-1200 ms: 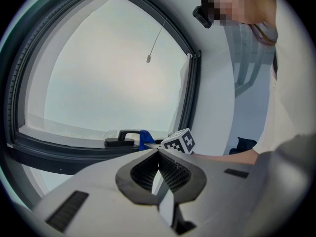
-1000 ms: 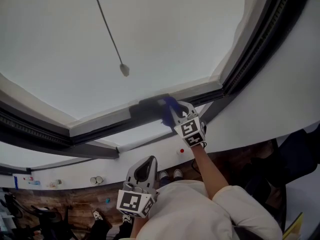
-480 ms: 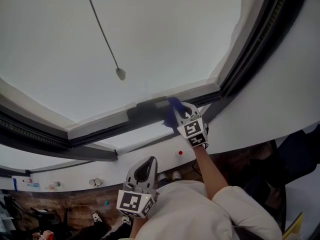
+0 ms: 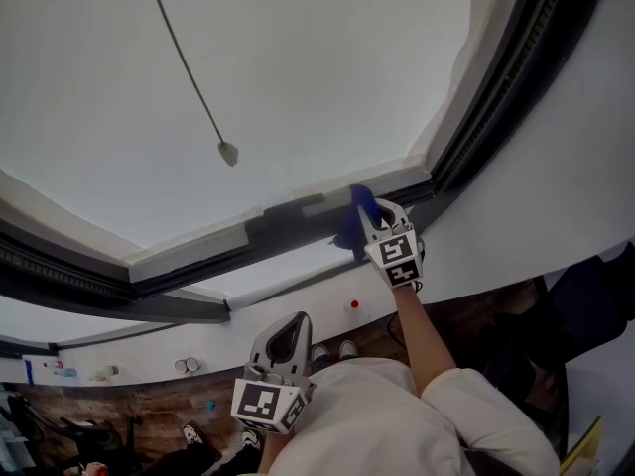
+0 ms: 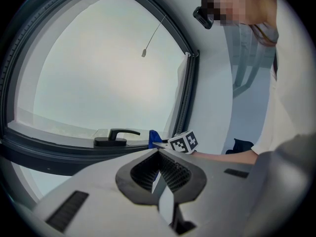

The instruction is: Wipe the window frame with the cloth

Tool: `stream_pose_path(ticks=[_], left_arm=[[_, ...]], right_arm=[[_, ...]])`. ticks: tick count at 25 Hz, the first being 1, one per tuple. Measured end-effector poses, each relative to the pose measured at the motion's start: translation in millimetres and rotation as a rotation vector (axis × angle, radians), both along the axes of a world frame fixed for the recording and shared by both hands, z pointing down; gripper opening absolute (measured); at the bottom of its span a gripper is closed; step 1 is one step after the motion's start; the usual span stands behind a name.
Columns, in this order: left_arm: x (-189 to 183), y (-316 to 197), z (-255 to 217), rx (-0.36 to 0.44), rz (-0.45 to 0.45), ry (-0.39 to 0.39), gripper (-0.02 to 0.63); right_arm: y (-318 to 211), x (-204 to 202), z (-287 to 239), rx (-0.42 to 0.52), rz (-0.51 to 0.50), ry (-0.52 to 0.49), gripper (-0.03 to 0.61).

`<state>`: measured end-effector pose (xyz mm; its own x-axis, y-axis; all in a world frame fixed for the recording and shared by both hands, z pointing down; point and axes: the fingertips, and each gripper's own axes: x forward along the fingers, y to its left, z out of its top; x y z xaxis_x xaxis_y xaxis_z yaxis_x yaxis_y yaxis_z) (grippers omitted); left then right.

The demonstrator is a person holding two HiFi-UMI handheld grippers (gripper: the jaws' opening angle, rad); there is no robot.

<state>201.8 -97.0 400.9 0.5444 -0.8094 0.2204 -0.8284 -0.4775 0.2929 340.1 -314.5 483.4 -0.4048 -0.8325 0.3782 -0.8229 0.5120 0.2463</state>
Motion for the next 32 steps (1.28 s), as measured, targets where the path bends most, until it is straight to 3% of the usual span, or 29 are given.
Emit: stream_pose_path(ticks=[32], left_arm=[[7,-17,8,-0.029,0.024,0.031,0.008]], right_arm=[[-33,132,-3,0.032,0.282,0.043,0.044]])
